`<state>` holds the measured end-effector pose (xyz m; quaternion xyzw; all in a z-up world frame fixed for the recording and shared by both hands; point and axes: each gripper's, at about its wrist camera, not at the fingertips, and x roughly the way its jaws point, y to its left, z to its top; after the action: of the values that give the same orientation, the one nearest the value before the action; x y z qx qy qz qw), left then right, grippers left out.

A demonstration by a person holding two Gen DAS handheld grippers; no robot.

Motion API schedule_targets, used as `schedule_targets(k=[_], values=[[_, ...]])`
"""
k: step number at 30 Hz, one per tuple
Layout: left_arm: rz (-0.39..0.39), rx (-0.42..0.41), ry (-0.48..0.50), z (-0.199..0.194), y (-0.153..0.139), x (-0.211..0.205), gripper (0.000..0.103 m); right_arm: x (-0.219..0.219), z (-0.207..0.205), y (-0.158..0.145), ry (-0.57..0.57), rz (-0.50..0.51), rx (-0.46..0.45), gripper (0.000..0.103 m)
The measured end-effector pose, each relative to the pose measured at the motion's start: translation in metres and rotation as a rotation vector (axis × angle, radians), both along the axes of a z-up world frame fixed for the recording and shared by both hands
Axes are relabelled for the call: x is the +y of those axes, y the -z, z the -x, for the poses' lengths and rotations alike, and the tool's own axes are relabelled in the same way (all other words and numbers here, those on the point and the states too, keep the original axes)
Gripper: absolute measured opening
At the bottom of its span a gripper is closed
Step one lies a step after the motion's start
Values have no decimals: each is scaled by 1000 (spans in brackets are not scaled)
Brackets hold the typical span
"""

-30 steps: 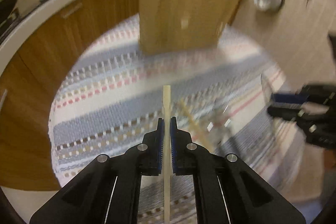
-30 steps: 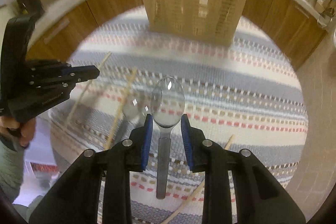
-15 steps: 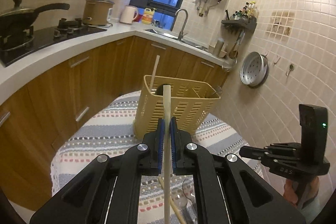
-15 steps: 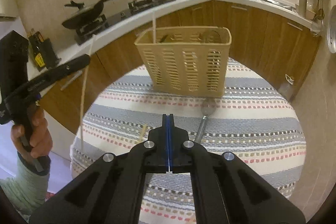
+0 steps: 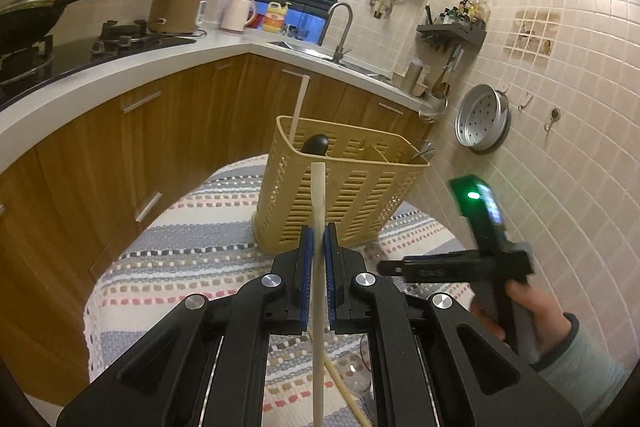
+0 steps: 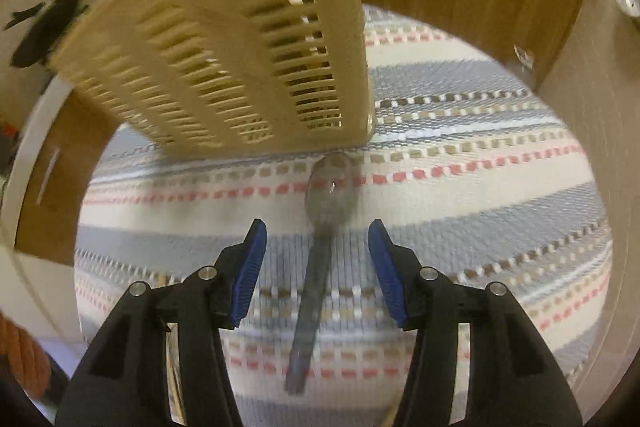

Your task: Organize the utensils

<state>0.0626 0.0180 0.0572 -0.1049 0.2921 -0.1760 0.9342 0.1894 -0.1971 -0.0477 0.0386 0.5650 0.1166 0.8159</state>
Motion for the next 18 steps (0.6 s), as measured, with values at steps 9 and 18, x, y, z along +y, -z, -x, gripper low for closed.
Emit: schedule_targets(k=[9, 18], values=[[28, 20, 1, -14, 12, 7, 4, 24, -1, 2, -25, 168, 33, 10], [71, -93, 3, -12, -19, -6, 4, 2, 57, -46, -58, -10, -116, 10]])
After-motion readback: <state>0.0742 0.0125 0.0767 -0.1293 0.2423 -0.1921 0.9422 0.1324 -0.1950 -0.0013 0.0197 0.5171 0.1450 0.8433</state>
